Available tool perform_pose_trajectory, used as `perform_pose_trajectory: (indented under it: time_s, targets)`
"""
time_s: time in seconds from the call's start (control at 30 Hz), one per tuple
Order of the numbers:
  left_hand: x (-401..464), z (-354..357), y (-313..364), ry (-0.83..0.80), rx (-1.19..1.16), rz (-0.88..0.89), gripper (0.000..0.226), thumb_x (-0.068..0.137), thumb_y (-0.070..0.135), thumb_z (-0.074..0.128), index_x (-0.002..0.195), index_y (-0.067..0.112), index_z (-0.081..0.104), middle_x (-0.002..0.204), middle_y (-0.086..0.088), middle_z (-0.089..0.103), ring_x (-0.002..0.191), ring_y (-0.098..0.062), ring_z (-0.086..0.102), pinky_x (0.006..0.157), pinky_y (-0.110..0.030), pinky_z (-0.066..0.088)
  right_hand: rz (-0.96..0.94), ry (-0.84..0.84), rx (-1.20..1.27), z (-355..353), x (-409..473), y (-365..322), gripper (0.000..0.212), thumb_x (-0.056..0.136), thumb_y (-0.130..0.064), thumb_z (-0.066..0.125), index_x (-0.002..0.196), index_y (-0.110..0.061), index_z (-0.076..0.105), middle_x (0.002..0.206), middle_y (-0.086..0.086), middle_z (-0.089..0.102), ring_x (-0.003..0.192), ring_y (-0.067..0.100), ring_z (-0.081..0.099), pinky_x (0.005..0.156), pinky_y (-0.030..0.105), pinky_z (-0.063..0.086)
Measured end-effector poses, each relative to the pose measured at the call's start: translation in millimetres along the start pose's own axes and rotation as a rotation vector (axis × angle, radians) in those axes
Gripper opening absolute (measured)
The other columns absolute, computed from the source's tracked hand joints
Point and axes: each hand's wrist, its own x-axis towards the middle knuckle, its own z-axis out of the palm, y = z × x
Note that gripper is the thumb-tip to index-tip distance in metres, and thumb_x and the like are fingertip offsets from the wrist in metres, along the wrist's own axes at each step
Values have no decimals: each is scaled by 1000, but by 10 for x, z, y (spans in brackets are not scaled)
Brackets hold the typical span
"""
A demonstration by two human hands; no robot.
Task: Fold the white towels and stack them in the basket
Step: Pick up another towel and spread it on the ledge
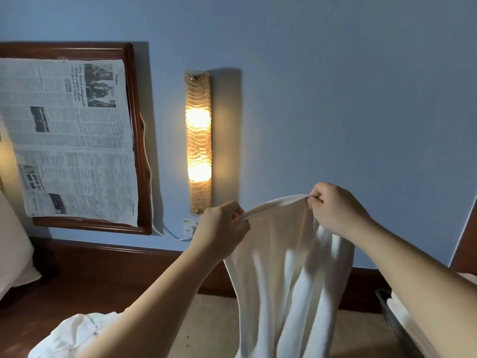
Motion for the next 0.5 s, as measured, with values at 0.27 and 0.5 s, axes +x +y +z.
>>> perform_pose_trajectory:
  time_s: [0.27,0.5]
  targets:
    - [-16,159,275,-141,-216,-79,47,107,33,50,72,1,55,64,-18,56,63,-34,57,57,-45,47,576,-249,623,304,-37,-36,20,97,-12,60,113,-1,65,97,17,69,89,33,68,86,40,56]
    - [-96,364,487,-210,-559,-179,36,100,40,63,81,10,70,70,-4,63,67,-23,60,71,-49,59,657,-379,1366,260,-311,-249,27,102,10,47,114,5,71,97,23,77,81,33,76,63,42,64]
